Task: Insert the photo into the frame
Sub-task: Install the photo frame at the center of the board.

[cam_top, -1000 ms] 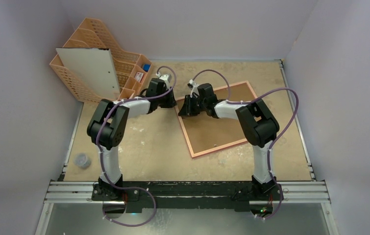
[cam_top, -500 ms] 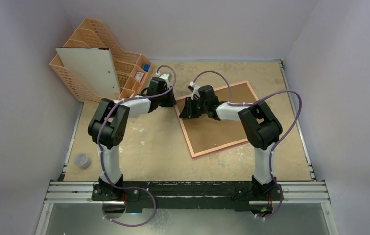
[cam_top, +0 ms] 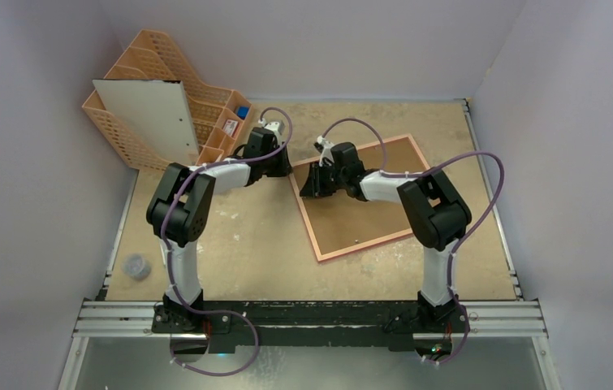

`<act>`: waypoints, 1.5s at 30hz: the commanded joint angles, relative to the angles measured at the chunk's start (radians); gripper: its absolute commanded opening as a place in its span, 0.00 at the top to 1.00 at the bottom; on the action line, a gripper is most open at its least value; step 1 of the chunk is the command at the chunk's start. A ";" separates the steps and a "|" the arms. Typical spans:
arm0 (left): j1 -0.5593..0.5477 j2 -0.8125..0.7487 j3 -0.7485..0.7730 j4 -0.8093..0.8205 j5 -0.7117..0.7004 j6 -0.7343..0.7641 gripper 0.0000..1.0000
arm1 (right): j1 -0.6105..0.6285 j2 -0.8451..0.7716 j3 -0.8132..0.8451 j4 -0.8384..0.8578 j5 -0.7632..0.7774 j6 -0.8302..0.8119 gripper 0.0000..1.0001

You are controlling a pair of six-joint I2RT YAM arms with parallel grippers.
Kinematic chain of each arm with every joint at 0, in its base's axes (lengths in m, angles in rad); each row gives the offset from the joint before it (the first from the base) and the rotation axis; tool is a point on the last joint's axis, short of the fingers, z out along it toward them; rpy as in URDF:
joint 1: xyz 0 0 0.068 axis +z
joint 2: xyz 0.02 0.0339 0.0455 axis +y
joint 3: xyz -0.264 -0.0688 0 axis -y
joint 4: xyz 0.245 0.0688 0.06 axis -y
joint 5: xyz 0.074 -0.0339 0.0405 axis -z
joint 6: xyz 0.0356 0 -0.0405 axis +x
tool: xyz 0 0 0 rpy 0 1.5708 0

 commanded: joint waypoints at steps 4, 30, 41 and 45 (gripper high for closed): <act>0.013 0.038 0.013 -0.037 -0.044 0.012 0.76 | 0.013 0.092 0.001 -0.132 -0.021 -0.037 0.71; 0.013 0.058 0.027 -0.050 -0.066 0.003 0.76 | 0.088 0.004 -0.175 -0.188 -0.020 -0.054 0.74; 0.013 0.042 0.029 -0.058 -0.049 0.009 0.76 | 0.087 -0.191 -0.193 -0.238 -0.060 -0.038 0.71; 0.013 -0.007 0.037 -0.053 0.004 0.037 0.74 | 0.060 -0.296 -0.196 -0.240 0.046 0.045 0.68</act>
